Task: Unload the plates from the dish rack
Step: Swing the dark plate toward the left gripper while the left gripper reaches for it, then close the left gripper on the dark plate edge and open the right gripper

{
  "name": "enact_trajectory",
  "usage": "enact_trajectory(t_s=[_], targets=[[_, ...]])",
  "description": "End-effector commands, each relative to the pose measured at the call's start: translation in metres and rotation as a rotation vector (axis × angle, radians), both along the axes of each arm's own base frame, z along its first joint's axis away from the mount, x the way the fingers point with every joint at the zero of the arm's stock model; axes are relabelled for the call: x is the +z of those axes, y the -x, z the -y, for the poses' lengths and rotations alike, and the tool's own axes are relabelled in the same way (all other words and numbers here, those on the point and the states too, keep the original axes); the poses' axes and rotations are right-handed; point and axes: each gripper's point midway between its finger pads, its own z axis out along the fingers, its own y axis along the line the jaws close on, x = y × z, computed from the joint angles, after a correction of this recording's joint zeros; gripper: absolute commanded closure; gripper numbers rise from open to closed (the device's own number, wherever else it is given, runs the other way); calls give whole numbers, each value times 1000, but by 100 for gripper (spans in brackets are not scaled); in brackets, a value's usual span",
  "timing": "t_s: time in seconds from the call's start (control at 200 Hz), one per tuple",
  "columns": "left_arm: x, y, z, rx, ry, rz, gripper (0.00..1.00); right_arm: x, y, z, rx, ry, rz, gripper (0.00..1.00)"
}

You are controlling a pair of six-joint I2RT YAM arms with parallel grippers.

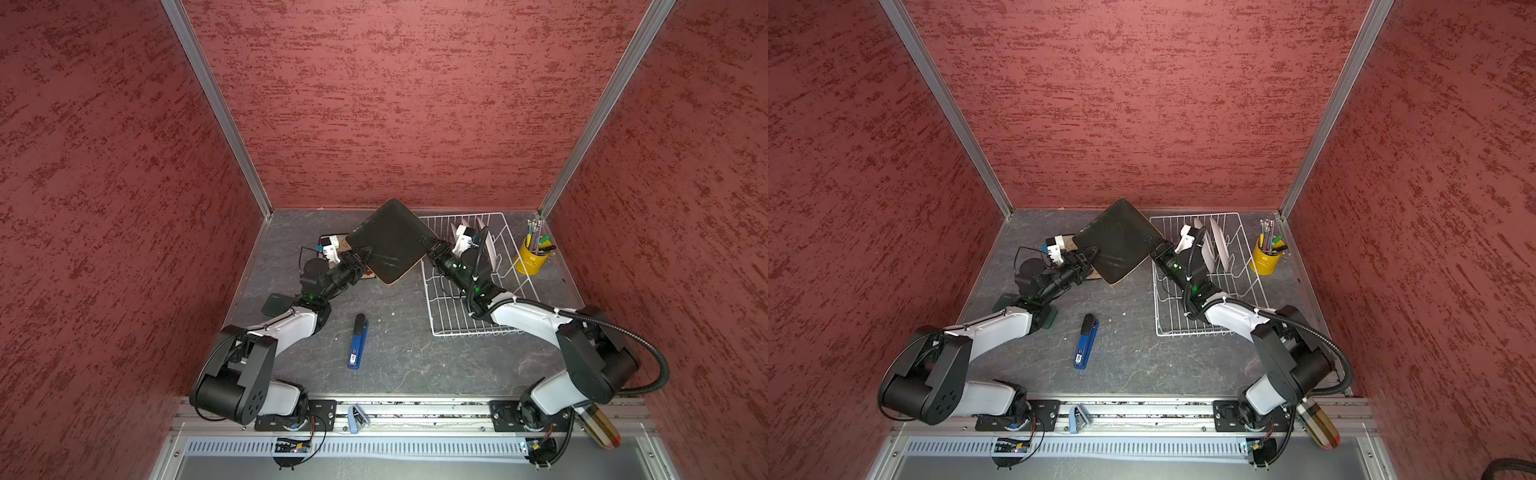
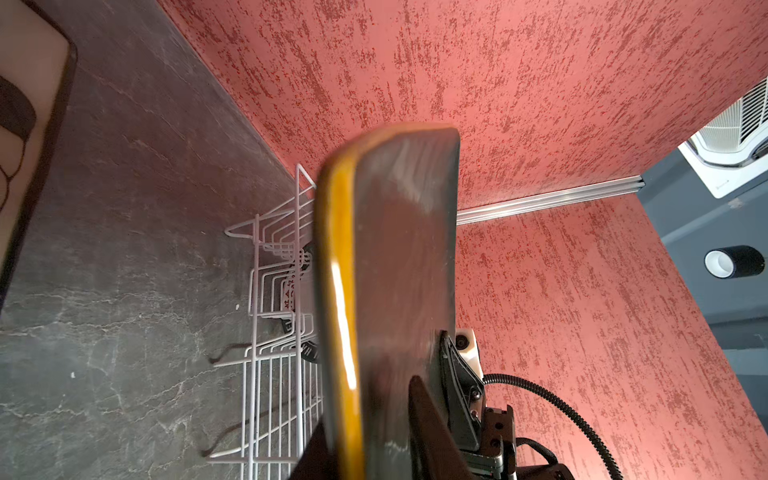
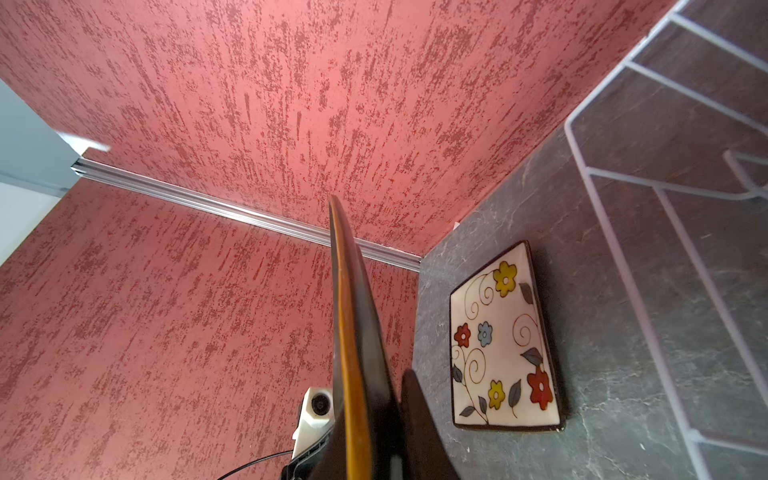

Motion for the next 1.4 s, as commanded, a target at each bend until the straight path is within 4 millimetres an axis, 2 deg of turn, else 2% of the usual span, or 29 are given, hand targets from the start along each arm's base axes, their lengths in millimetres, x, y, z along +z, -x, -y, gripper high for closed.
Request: enact_trajectory(t_s=[0.0,0.195,0.436,0.606,0.747,0.922,1.077,1.122,1.142,1.398], targets=[[21,3,7,-24,2,69,79,105,8,7,17,-242,251,100],[21,3,3,-13,5,73,89,101,6,1,39,-234,233,100],[22,2,0,0,7,69,100,103,9,5,29,-211,245,100],[26,3,-15,59,43,90,100,105,13,10,12,-193,255,46],[30,4,-25,89,50,102,100,103,14,13,4,-187,253,32],[30,5,-37,117,58,103,100,96,12,16,-10,-189,237,26],[26,4,-55,174,54,92,100,91,12,29,-54,-193,227,24],[26,5,-60,184,53,91,100,84,11,33,-71,-186,213,23],[25,4,-62,189,52,90,100,93,16,38,-74,-195,232,23],[10,4,-88,301,42,50,100,106,24,63,-152,-118,256,21]])
